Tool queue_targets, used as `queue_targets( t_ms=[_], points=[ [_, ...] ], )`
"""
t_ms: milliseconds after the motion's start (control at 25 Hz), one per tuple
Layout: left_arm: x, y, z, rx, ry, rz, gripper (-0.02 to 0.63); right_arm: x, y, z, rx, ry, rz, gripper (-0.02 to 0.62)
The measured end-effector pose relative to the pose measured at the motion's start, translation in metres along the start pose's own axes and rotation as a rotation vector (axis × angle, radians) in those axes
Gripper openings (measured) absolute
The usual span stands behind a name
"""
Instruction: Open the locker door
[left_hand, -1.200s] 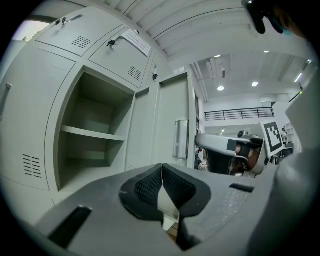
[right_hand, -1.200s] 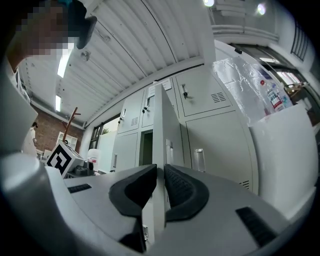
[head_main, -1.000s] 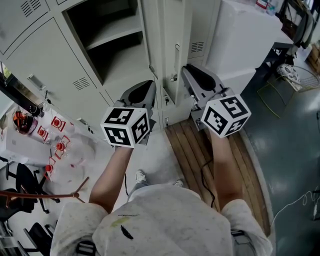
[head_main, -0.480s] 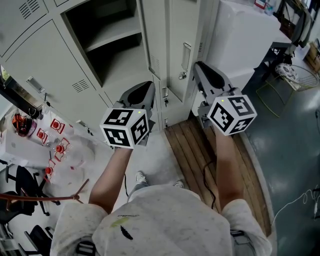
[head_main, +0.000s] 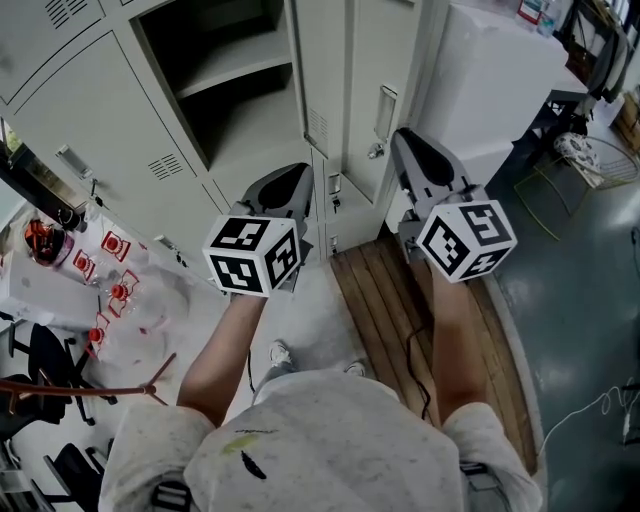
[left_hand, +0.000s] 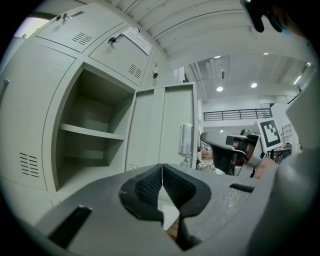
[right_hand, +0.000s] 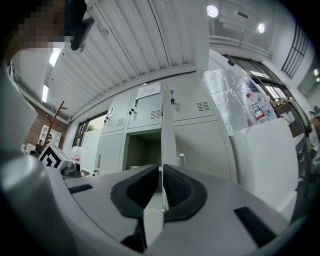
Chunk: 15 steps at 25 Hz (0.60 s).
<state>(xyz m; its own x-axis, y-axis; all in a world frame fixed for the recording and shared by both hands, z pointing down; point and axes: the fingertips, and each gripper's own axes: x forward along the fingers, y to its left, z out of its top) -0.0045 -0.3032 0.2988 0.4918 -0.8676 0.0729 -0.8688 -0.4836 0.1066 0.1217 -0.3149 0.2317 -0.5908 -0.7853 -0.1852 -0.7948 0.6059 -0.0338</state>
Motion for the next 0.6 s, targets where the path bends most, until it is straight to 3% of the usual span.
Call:
queue_targets(
  t_ms=[600],
  points=[
    [-0.034,0.056,-0.006,-0.015,0.009,0.138,0.009,0.043,0.073,-0.048,0.036,0.085,0.154,0.015]
  ],
)
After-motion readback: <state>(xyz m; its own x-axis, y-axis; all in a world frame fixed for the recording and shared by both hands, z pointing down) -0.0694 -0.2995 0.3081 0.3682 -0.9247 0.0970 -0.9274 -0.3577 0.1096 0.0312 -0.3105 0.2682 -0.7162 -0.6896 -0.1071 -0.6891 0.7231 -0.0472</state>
